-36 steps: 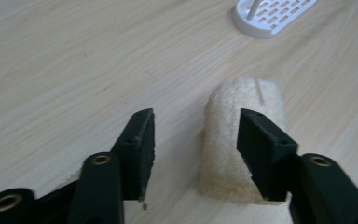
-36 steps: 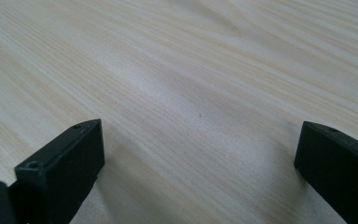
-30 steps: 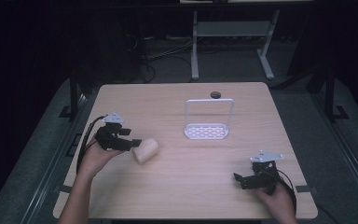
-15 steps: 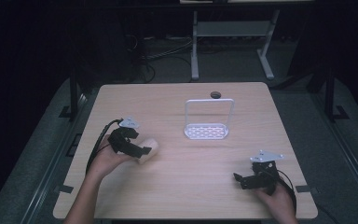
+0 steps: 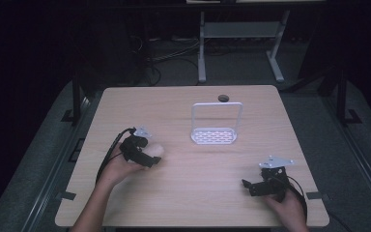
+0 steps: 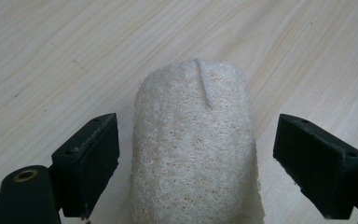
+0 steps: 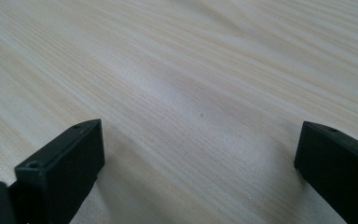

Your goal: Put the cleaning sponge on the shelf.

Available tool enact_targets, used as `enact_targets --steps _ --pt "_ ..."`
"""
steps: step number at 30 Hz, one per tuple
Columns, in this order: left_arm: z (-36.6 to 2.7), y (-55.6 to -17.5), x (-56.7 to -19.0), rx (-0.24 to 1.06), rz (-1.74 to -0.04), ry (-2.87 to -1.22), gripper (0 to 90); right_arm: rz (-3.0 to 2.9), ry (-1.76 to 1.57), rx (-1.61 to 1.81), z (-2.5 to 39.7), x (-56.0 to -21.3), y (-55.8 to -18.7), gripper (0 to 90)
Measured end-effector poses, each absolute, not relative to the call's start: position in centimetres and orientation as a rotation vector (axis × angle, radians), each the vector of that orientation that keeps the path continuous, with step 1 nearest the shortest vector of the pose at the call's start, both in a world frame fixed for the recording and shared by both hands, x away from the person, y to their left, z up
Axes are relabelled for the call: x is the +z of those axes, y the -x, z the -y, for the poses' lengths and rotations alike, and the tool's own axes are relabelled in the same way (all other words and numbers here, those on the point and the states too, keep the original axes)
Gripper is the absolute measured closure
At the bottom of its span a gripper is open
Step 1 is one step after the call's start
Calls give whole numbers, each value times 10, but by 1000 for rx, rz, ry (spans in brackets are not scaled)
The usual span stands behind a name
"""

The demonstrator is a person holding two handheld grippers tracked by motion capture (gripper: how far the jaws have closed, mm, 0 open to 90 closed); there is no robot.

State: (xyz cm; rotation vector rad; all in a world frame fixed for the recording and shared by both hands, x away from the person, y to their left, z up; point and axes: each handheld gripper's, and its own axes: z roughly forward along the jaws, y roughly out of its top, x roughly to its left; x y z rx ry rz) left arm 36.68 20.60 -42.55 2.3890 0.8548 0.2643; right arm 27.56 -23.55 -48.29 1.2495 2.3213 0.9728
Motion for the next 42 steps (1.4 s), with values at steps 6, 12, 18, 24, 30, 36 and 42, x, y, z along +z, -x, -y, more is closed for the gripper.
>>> enact_targets --steps 6,12,18,24,30,36,42 --pt "-205 -368 -432 260 -863 -2409 139 -2322 -1248 973 236 -483 -276 13" --pt "-204 -369 -436 259 -877 -2427 139 -2322 -1248 973 236 -483 -276 13" --pt "-205 -371 -441 260 -879 -2451 140 -2322 -1248 973 236 -483 -276 13" --pt "-206 -372 -444 257 -888 -2469 143 -2322 -1249 975 235 -483 -275 13" --pt "-206 -372 -444 242 -894 -2472 161 -2322 -1249 974 235 -483 -275 13" --pt "-206 -372 -443 239 -885 -2473 224 -2322 -1248 975 235 -483 -275 13" --pt "-206 -371 -443 225 -887 -2471 287 -2322 -1248 975 235 -483 -275 13"
